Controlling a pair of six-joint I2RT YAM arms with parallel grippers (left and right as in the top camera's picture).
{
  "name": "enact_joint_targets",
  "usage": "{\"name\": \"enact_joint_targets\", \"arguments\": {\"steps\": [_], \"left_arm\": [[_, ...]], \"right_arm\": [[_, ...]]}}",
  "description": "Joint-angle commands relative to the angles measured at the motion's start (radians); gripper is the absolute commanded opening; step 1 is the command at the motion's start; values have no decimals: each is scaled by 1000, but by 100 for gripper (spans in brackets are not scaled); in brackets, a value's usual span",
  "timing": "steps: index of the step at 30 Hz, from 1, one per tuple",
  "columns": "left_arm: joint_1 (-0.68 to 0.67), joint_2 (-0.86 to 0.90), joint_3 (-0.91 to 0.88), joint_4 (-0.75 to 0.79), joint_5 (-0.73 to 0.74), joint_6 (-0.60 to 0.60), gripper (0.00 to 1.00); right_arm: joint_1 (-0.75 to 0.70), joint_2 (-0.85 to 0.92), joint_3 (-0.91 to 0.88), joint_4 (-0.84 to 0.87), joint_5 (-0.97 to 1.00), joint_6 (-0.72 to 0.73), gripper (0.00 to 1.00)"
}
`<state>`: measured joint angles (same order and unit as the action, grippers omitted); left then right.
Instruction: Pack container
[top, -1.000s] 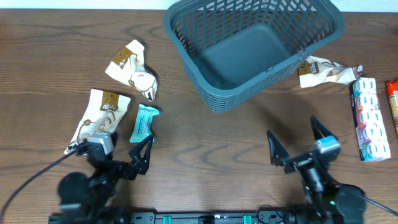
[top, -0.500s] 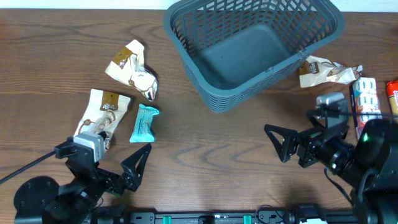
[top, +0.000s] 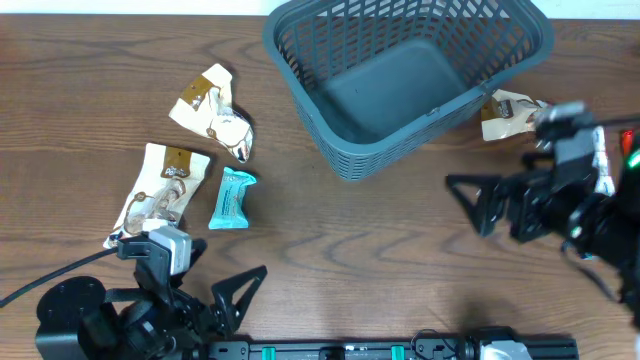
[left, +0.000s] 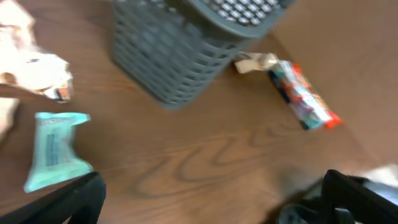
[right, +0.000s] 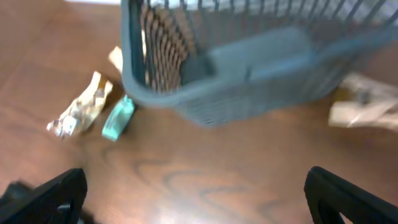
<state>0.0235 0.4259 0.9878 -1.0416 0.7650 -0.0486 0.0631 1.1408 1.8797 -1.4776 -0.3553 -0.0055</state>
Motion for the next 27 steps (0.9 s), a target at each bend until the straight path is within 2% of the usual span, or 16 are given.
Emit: {"name": "enact_joint_targets", "arguments": {"steps": [1,4,6,13,17,21,23,27], "left_arm": [[3,4,13,0,132,2,99],[3,4,13,3,145,3,99],[3,5,13,8,139,4,99],[3,29,13,29,-2,97,99],[-23,169,48,3,11,94,99],[-172,379,200,-54,-43,116,99],[-283,461,297,-71,-150,116,99],[-646,628,522,-88,-475,114,99]], "right_arm": [[7,159,264,-92,64,-90,99],[-8,313,502,-210,64,-122,99],[-24,385,596,-218,47,-106,99],[-43,449,645,-216,-38,-123,99],[-57,447,645,-215,-37,-132,99],[-94,443,646,-209,-34,-149,99],[-122,447,646,-202,-35,-150,99],[-182,465,646,-201,-98,-207,99]]}}
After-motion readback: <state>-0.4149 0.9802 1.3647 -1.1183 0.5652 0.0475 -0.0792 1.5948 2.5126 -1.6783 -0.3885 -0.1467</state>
